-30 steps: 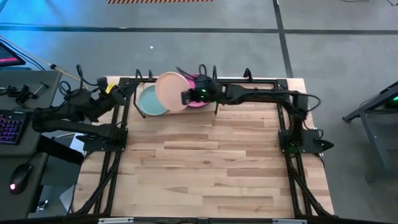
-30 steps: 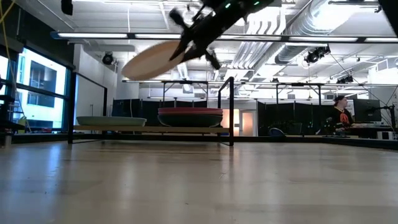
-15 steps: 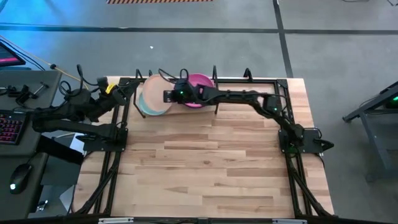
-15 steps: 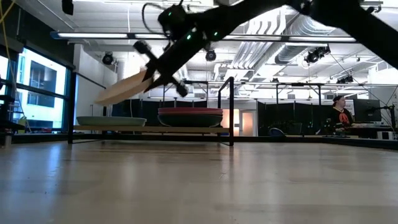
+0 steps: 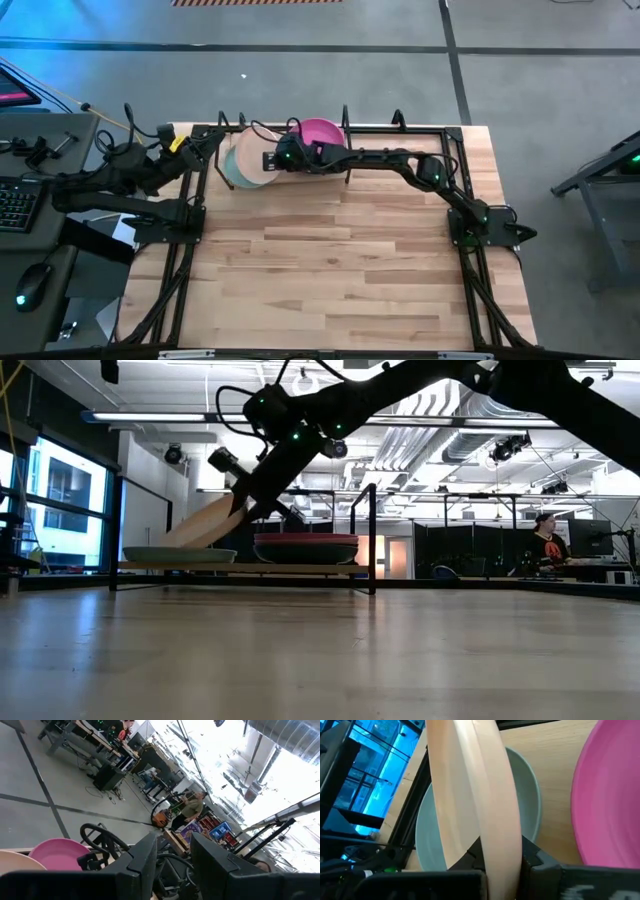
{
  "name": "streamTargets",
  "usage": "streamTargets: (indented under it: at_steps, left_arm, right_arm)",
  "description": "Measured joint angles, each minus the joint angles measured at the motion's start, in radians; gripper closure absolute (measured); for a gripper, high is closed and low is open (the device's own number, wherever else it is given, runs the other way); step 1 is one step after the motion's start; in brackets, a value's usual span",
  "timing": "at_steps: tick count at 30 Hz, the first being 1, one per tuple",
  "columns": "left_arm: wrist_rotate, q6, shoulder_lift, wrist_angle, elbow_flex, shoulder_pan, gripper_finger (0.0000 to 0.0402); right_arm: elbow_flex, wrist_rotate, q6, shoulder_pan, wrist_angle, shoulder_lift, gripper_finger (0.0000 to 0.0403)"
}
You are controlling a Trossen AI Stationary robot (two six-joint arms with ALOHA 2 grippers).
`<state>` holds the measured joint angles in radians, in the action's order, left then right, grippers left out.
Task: Place and stack plates onto a shelf
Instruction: Stack the light orange plate on top of the green plate on the shelf
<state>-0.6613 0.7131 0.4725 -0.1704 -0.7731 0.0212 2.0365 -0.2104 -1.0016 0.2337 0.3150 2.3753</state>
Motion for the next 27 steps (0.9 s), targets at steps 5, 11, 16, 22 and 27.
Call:
streamTargets:
  at_steps: [5,11,16,22,27]
  left_arm:
    - [0.0,-0.001,0.0,0.001,0.0,0.0,0.0293]
    - [0.0,0.0,0.0,0.004,0.0,0.0,0.0293]
    - [0.0,0.016,0.0,0.006,0.0,0.0,0.0293]
    - [0.003,0.016,0.0,0.011,0.0,0.0,0.0293]
    - [0.003,0.016,0.0,0.012,0.0,0.0,0.0293]
  right_arm:
    - [0.0,-0.028,0.012,0.0,0.011,-0.003,0.0387]
    - [-0.001,-0.09,0.084,0.02,0.054,-0.035,0.0387]
    - [0.032,-0.059,0.113,0.023,0.087,-0.042,0.0387]
    - [0.071,-0.021,0.155,0.007,0.069,-0.042,0.0387]
    - [0.072,0.027,0.147,0.005,0.055,-0.04,0.0386]
